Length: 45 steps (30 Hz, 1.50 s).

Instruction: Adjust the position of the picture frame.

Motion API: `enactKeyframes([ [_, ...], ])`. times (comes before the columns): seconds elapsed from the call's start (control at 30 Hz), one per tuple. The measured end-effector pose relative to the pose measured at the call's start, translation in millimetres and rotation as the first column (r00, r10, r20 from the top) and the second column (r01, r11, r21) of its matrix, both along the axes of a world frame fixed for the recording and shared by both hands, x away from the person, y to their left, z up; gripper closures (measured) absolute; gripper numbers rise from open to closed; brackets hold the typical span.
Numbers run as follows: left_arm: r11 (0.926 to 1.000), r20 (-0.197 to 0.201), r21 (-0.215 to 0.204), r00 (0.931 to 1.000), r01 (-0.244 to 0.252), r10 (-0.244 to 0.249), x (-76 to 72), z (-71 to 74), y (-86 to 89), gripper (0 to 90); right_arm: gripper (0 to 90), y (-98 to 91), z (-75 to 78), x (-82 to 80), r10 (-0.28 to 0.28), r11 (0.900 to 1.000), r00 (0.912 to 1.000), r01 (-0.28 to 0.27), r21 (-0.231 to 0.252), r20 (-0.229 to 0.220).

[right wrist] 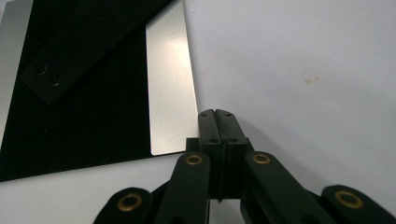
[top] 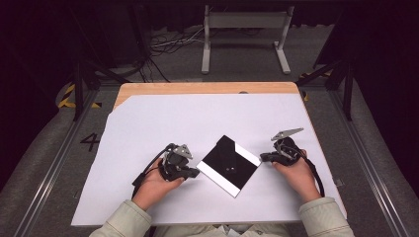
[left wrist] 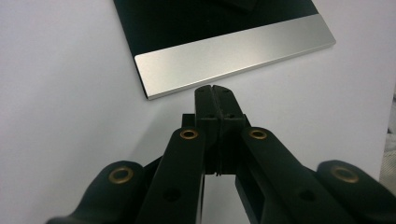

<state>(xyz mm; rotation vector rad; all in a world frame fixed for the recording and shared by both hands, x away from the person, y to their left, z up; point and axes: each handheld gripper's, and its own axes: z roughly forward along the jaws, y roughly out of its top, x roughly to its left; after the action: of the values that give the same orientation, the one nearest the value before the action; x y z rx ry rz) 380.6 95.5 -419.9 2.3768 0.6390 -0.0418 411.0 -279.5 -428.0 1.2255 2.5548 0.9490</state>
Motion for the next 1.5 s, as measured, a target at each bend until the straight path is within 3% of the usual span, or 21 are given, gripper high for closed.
enactKeyframes([
  [0.13, 0.9998, 0.002, -0.01, 0.9999, -0.016, 0.016, 1.1, 1.2, 3.5, 90.0, 90.0, 0.3, -0.3, -0.3, 0.0, 1.0, 1.0, 0.0, -0.004, -0.002],
  [0.3, 0.9966, 0.007, -0.033, 0.9971, -0.076, 0.076, 4.1, 4.1, 13.2, 90.0, 90.0, 1.6, 0.1, -1.3, 0.003, 1.0, 1.0, -0.004, -0.008, -0.005],
  [0.47, 0.9945, 0.009, -0.019, 0.9946, -0.103, 0.103, 4.7, 5.0, 18.5, 90.0, 90.0, 5.4, 0.5, -3.5, 0.015, 0.9998, 0.9997, -0.016, -0.012, -0.018],
  [0.67, 0.9845, 0.011, -0.043, 0.9852, -0.17, 0.171, 6.9, 8.3, 29.2, 90.0, 90.0, 12.3, 1.1, -8.9, 0.033, 0.9992, 0.9992, -0.034, -0.023, -0.024],
  [0.87, 0.9804, 0.009, -0.036, 0.9809, -0.194, 0.194, 8.6, 8.3, 34.3, 90.0, 90.0, 25.5, 1.8, -18.6, 0.07, 0.9963, 0.9974, -0.071, -0.049, -0.021],
  [1.13, 0.9752, -0.002, -0.024, 0.9755, -0.22, 0.22, 8.4, 8.7, 40.1, 90.0, 90.0, 37.4, 1.6, -27.4, 0.113, 0.9922, 0.993, -0.115, -0.048, -0.033],
  [1.5, 0.9739, -0.007, -0.01, 0.9739, -0.227, 0.227, 7.6, 8.4, 42.8, 90.0, 90.0, 52.4, 0.1, -33.6, 0.183, 0.9824, 0.9821, -0.184, -0.03, -0.046],
])
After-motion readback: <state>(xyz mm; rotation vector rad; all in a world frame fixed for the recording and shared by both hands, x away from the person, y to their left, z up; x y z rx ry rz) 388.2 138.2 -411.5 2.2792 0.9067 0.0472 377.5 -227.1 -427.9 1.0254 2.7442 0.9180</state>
